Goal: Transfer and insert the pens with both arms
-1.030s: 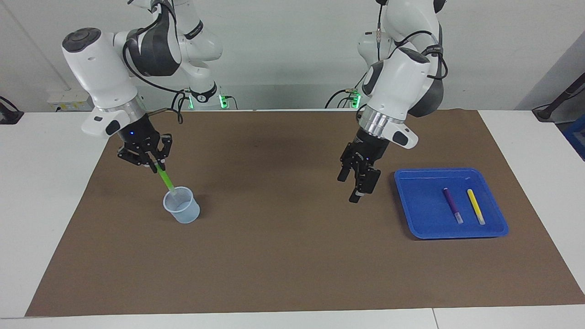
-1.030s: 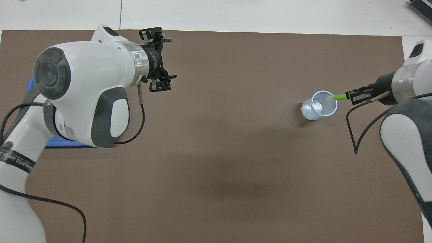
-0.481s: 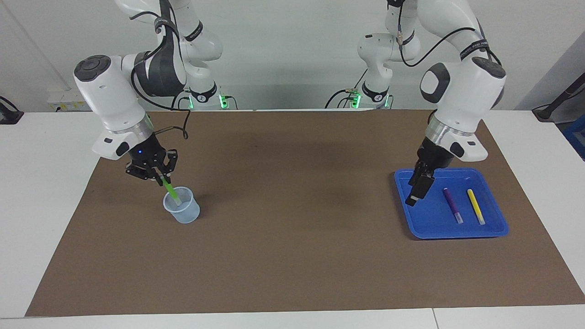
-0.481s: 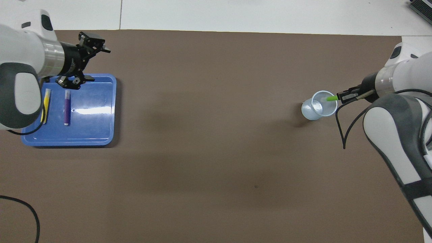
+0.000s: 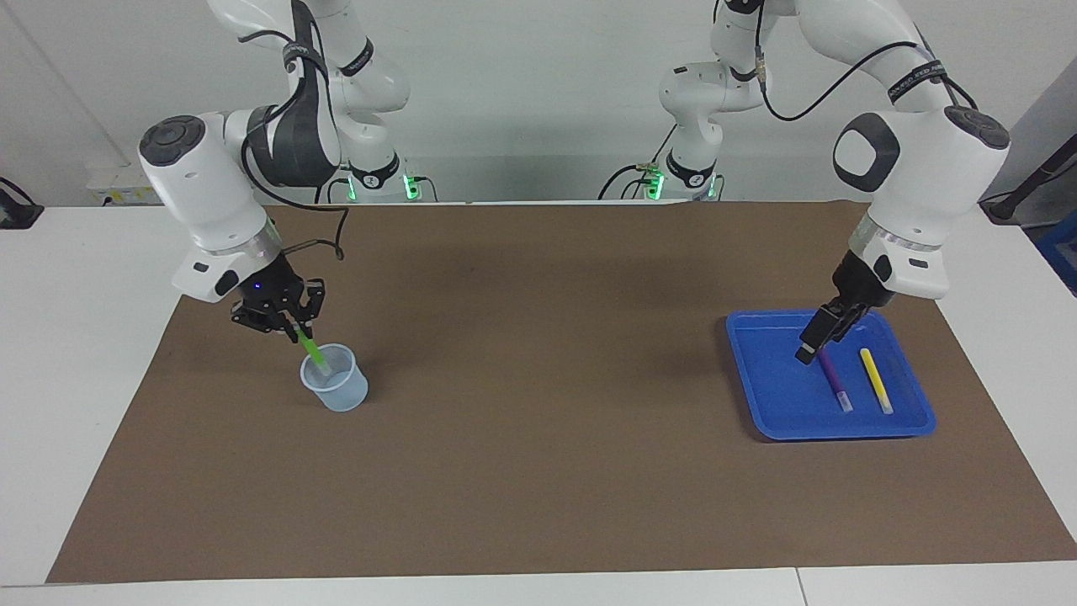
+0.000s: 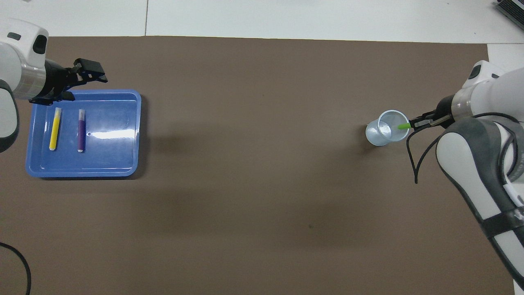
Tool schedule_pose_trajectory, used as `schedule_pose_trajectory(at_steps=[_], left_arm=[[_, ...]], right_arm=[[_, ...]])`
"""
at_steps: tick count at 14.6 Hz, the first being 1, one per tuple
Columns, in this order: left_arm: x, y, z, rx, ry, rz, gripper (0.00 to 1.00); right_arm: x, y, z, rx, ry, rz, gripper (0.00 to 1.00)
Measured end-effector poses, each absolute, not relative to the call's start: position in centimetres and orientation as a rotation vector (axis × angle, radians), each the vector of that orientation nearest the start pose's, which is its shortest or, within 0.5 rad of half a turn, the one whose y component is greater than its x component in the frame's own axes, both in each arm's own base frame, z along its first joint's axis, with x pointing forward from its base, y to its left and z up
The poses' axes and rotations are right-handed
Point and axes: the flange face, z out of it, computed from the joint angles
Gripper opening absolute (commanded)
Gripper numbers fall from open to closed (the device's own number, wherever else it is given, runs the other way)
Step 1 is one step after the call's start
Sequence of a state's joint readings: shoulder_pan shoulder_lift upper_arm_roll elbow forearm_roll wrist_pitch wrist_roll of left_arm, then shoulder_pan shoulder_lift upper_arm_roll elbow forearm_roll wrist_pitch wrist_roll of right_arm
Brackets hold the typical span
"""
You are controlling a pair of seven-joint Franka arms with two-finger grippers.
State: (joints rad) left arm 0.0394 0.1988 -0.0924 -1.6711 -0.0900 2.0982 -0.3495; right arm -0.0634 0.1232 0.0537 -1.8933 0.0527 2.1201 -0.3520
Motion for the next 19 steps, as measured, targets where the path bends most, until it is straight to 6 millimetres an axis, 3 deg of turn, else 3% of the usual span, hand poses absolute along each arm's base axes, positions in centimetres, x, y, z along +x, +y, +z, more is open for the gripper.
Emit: schedule_pose_trajectory(at_steps=[1, 3, 4, 9, 13, 16, 19], left_arm=[[64.3, -2.9, 50.7, -3.206, -0.462, -0.327, 1.00], [64.1, -1.1, 49.8, -3.151, -0.228, -0.297, 1.00], [64.0, 0.2, 49.0, -3.131, -0.116, -0.276, 1.00], [65.0, 5.5, 44.7, -3.071, 0.070, -0.259, 1.00], [65.9, 6.9, 39.9, -3.073, 0.085, -0.224, 1.00], [65.3, 8.6, 35.9, -3.080, 0.062, -0.200, 1.00], [64.7, 8.7, 33.7, -3.089, 0.061, -0.161, 0.98]], right_arm=[[60.2, -0.5, 44.0, -3.065, -0.487, -0.178, 0.38], [60.3, -0.5, 43.0, -3.066, -0.484, -0.176, 0.84], [60.3, -0.7, 43.0, -3.066, -0.481, -0.176, 1.00], [60.5, -1.1, 44.8, -3.071, -0.439, -0.176, 1.00], [59.7, -1.7, 51.8, -3.076, -0.371, -0.139, 1.00], [56.6, -2.7, 57.5, -3.085, -0.336, -0.142, 1.00], [54.9, -2.8, 59.3, -3.106, -0.344, -0.135, 1.00]])
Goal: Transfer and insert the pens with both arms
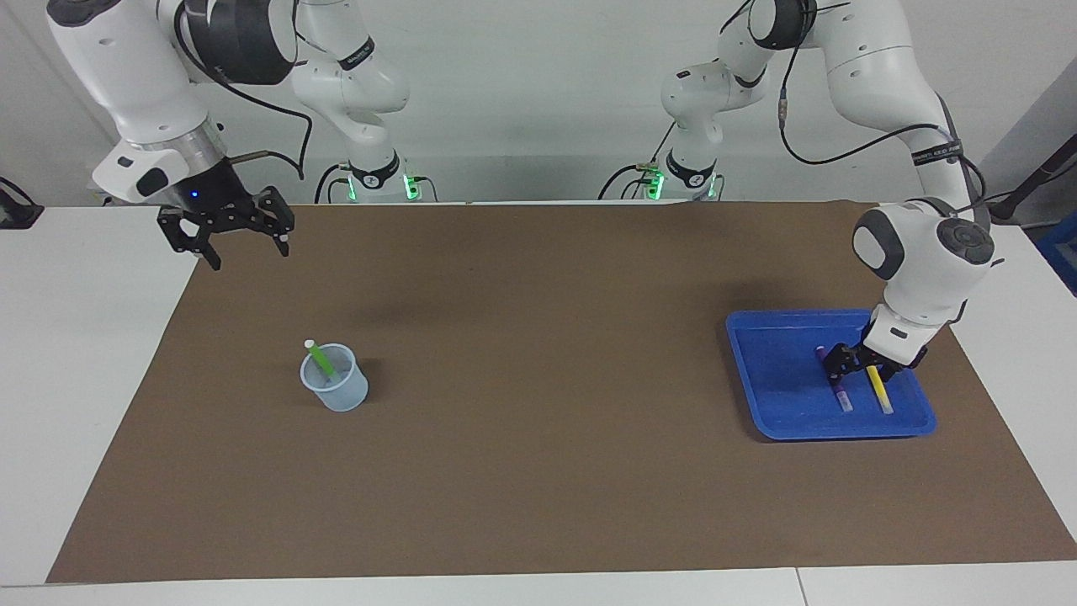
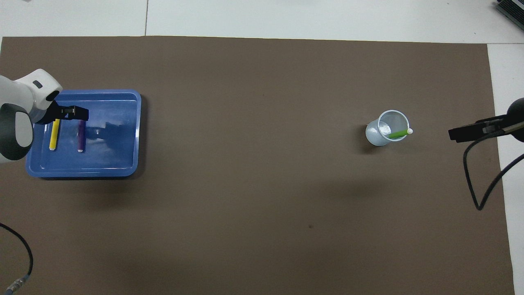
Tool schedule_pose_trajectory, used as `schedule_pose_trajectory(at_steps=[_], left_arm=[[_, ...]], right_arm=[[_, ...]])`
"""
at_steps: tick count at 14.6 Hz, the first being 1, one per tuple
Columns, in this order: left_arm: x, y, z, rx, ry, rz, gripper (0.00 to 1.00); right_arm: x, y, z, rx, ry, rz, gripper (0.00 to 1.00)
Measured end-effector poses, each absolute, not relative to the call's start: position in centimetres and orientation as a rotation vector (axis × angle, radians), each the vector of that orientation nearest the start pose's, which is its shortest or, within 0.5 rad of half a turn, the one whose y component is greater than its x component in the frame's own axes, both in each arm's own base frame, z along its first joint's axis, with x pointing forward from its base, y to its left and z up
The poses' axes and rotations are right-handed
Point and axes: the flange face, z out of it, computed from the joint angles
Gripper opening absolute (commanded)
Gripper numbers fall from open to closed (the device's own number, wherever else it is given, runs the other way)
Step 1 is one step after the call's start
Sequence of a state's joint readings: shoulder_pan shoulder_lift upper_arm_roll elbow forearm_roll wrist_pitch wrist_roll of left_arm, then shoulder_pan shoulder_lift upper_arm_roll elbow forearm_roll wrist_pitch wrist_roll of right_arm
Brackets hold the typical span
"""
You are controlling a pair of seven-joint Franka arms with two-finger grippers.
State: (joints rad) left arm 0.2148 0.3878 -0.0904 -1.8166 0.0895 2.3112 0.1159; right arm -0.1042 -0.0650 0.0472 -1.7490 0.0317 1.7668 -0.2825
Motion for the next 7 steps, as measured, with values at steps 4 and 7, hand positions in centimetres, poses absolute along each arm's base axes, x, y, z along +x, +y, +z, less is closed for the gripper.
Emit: schedule_pose_trajectory(at_steps=[4, 7], left_arm=[[64.5, 8.2, 32.4, -3.093, 0.074, -0.161, 0.93], [64.2, 8.4, 31.6, -3.094, 0.075, -0.160, 0.86]], right_arm=[[54.7, -2.4, 58.1, -3.110, -0.357, -0.094, 1.00], [54.6, -2.5, 57.8, -3.111, -0.356, -0.087, 1.00]])
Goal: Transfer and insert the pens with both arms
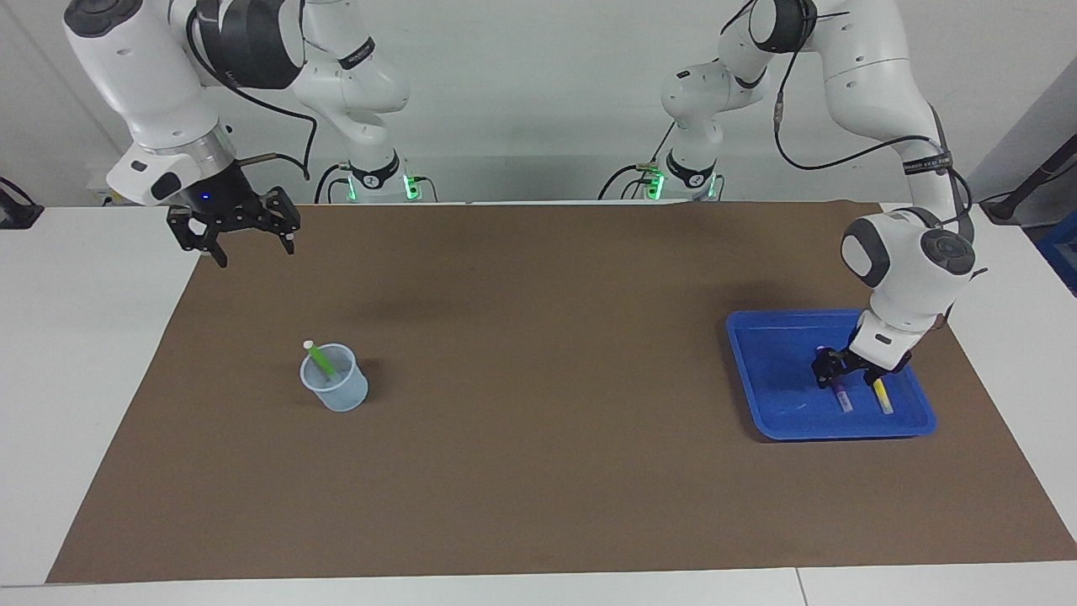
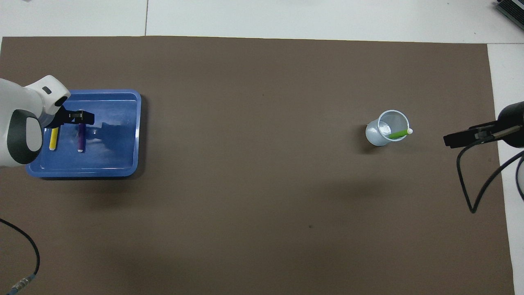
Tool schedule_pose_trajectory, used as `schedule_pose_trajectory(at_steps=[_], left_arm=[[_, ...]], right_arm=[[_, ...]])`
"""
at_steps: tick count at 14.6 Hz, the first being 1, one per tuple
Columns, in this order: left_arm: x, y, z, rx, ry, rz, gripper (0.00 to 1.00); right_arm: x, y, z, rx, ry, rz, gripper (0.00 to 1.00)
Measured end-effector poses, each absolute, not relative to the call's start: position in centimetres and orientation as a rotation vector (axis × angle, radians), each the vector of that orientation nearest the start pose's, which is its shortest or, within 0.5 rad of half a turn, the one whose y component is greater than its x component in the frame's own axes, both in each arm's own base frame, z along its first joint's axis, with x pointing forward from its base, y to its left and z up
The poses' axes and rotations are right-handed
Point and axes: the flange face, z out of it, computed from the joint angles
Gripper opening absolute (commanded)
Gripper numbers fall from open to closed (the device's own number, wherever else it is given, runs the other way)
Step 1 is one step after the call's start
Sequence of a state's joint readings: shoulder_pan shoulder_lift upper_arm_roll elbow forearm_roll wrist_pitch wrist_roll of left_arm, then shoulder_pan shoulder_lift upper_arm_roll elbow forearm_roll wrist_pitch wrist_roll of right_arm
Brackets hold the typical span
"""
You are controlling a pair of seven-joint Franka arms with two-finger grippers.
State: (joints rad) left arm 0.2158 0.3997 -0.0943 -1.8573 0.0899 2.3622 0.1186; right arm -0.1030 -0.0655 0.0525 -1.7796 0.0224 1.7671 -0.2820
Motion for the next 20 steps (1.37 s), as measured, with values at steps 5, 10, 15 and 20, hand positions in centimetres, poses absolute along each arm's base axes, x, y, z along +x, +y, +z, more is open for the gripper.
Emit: schedule_pose_trajectory(at_steps=[5, 10, 15, 20], left_arm=[[63.3, 8.2, 30.0, -3.099, 0.079, -0.129, 0.60], [63.3, 7.8, 30.1, -3.101, 0.088, -0.131, 0.26], [63.3, 7.5, 30.2, -3.102, 0.097, -0.132, 0.03], [64.5, 7.0, 32.5, -3.110, 0.098, -0.113, 0.02]], right_arm=[[54.5, -2.5, 57.7, -3.110, -0.354, -0.072, 1.00], [54.0, -2.8, 57.5, -3.120, -0.356, -0.005, 1.00], [53.8, -2.9, 57.1, -3.135, -0.413, 0.015, 1.00], [53.4, -3.1, 56.9, -3.126, -0.430, 0.064, 1.00]])
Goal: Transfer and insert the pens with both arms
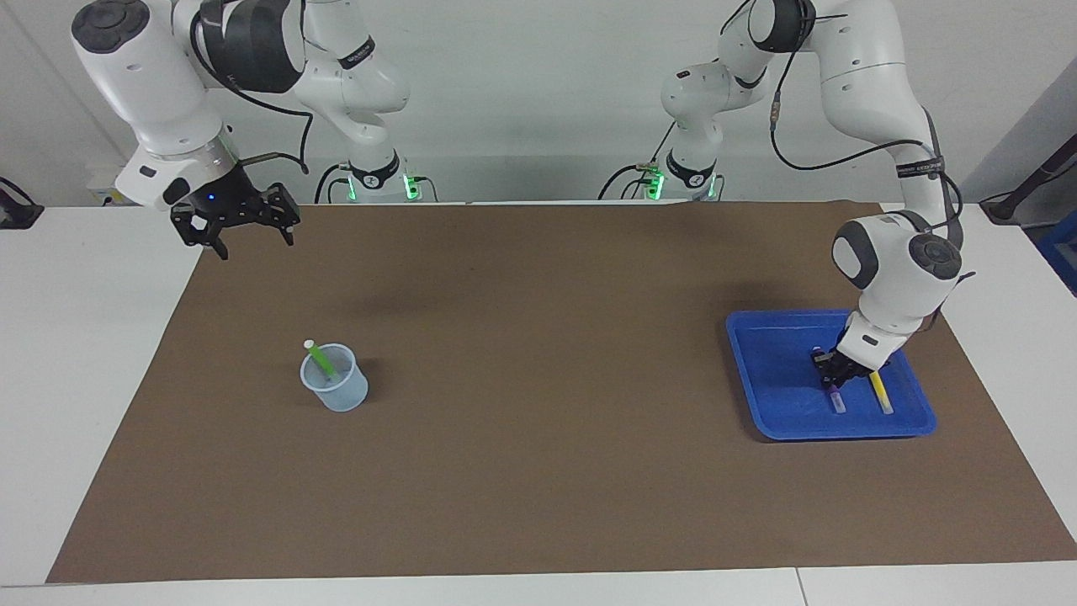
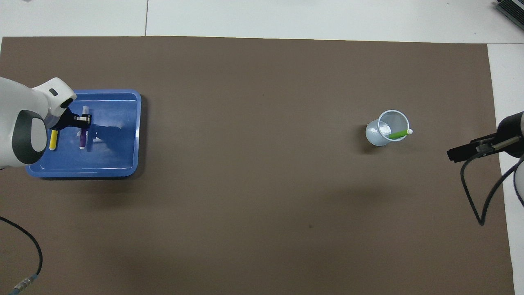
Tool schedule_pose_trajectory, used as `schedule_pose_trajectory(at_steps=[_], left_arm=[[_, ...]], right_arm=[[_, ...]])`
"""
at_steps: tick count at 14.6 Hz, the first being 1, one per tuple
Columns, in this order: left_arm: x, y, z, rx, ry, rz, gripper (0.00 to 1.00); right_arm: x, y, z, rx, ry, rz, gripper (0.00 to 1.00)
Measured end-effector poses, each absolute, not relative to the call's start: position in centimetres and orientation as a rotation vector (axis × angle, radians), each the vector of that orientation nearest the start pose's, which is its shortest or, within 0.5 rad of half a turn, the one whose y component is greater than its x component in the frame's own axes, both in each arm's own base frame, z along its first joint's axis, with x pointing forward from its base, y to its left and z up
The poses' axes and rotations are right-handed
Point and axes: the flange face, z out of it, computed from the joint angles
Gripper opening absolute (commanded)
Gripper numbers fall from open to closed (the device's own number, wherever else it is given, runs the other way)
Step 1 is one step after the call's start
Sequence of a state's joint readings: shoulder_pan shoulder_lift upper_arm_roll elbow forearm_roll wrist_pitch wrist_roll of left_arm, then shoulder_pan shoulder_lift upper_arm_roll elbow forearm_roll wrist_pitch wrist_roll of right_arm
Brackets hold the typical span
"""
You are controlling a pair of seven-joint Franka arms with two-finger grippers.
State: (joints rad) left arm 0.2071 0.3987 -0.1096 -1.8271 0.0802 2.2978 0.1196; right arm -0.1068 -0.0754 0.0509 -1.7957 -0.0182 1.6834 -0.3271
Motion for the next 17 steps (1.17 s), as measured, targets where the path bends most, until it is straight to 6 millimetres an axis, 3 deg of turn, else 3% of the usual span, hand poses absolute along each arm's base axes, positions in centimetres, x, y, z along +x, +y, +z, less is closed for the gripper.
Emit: schedule_pose_trajectory(at_steps=[4, 7, 10, 17], left_arm=[[66.8, 4.6, 37.8, -3.196, -0.032, -0.114, 0.02], [67.0, 1.6, 38.5, -3.228, -0.216, -0.075, 0.02], [66.6, -3.8, 39.3, -3.218, -0.438, -0.029, 0.02], [64.0, -15.7, 43.6, -3.175, -1.026, 0.040, 0.00]], right_arm=[[53.0, -3.6, 56.9, -3.124, -0.415, 0.088, 1.00], [52.9, -4.3, 56.9, -3.122, -0.426, 0.088, 1.00], [52.9, -4.2, 56.9, -3.121, -0.433, 0.088, 1.00], [52.8, -3.5, 56.1, -3.039, -0.402, 0.080, 1.00]])
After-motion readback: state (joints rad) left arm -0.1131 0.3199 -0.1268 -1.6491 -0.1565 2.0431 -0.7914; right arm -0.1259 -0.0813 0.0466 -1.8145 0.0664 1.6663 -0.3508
